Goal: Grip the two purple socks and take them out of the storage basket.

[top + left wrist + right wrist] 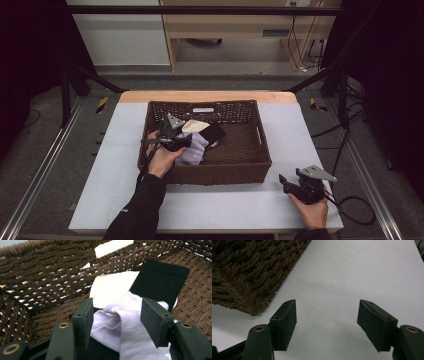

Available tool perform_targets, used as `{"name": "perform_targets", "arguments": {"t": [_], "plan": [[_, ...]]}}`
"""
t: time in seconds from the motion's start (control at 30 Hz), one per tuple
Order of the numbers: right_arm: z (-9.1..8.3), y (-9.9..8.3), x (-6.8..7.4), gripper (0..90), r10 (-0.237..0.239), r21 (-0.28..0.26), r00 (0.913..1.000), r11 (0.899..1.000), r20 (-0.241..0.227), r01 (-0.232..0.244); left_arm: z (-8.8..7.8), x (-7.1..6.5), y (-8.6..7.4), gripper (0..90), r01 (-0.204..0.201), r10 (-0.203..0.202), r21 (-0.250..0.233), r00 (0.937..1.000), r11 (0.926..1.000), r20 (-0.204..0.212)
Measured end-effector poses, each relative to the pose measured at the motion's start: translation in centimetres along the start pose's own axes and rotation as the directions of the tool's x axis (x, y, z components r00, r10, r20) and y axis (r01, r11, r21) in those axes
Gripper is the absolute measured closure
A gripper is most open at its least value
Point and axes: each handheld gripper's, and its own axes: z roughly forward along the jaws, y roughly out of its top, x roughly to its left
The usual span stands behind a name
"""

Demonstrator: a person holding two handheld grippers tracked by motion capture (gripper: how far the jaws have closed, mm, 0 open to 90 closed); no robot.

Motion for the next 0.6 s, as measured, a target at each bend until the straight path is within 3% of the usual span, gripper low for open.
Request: {"name": "perform_targets", "arguments": {"t": [0.2,0.33,0.6], "plan": [[-0.01,0.0,0.04,32.5,0.003,0.003,1.0,1.0,-0.002,-0.003,0.19,-0.19,-0.11,53.1,-0.015,0.014,0.034,0.9993,0.9993,0.034],[-0.01,0.0,0.03,33.2,0.003,0.003,1.0,1.0,-0.004,-0.003,0.27,-0.23,-0.16,65.8,-0.019,0.015,0.062,0.9979,0.9979,0.064],[-0.05,-0.01,0.0,35.5,-0.002,0.001,0.9999,1.0,-0.013,0.002,-0.09,-0.21,-0.11,85.2,-0.031,0.026,0.055,0.9964,0.998,0.081]]}}
